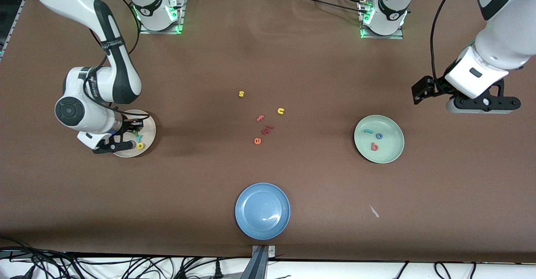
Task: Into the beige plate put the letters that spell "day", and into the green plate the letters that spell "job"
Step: 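Drop the green 6 on the white plate while the left arm withdraws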
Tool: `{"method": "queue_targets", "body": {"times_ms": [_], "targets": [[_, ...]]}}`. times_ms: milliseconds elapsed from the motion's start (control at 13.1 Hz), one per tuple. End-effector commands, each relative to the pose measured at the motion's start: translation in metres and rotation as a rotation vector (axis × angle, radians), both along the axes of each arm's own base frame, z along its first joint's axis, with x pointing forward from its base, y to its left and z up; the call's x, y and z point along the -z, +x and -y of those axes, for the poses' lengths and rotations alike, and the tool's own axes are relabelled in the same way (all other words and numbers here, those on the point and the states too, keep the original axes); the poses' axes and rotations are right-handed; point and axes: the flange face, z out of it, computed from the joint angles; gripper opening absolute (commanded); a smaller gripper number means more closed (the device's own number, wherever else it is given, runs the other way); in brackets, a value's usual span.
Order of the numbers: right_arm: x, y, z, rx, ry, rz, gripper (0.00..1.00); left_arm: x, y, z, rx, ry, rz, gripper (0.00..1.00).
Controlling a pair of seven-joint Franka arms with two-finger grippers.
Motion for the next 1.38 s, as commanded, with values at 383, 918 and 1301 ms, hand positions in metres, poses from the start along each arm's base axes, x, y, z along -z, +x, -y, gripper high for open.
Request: {"method": "queue_targets", "body": {"times_ms": [383,918,1301], "targets": [[-0.045,0.014,-0.072,0.095,0.008,-0.052,1.0,-0.026,-0.026,-0.013,0.136,-0.022,0.006,1.0],[-0.103,0.0,-0.118,0.127,-0.052,-0.182,1.0,-0.026,-0.029,-0.012,0.145,-0.023,-0.039,1.0],[-0.195,-0.038,-0.127,0.055,-0.053,-0.117,1.0,-0.025,-0.03,-0.007,0.149,-0.058,-0.047,1.0]]}}
